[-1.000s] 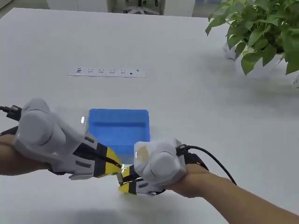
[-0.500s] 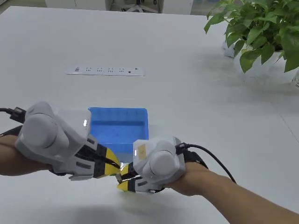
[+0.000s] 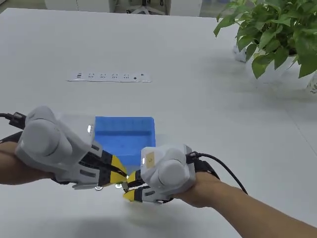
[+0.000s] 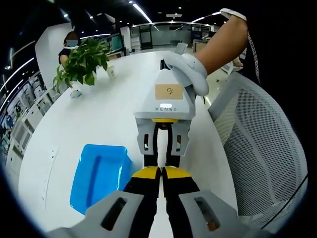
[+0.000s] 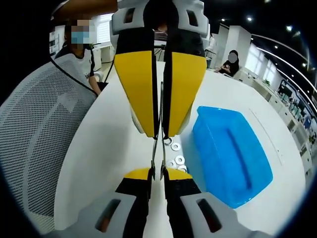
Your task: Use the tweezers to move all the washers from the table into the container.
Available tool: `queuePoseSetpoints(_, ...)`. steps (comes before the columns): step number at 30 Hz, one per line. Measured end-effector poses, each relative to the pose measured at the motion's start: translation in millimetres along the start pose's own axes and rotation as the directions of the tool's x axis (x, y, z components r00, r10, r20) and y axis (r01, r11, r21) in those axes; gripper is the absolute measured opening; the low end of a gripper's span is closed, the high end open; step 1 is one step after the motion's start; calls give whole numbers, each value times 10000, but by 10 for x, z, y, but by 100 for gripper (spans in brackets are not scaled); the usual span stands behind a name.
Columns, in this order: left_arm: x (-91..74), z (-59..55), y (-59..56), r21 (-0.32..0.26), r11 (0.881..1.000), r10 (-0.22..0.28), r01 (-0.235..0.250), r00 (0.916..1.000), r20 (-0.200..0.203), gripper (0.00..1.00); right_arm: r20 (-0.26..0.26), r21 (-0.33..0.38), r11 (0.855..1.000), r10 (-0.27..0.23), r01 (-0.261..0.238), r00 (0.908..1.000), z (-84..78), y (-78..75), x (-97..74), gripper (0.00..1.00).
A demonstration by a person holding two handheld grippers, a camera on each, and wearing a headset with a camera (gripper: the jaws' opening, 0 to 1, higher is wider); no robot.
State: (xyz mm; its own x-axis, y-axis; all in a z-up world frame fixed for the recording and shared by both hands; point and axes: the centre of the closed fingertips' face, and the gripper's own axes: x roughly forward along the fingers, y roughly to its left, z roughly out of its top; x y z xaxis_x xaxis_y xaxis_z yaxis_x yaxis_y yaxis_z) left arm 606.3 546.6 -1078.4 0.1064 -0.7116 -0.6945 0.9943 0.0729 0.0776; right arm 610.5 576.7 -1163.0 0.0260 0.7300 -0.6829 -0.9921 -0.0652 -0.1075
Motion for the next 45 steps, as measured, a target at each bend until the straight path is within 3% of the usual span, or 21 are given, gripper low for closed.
queuePoseSetpoints(26, 74, -30, 171, 43, 10000, 50, -49, 9999, -123, 7, 90, 300, 9993, -230, 227, 9997, -56, -163, 17, 13)
queuePoseSetpoints(34, 77, -22, 226, -109, 9999, 30, -29, 10000, 35, 7, 148, 367, 9989, -299, 293, 9994, -54, -176, 16, 13)
queuePoseSetpoints(45, 88, -22, 224, -107, 9998, -163, 164, 9998, 99, 6, 270, 719, 9970, -320, 300, 9991, -48, -177, 4, 11)
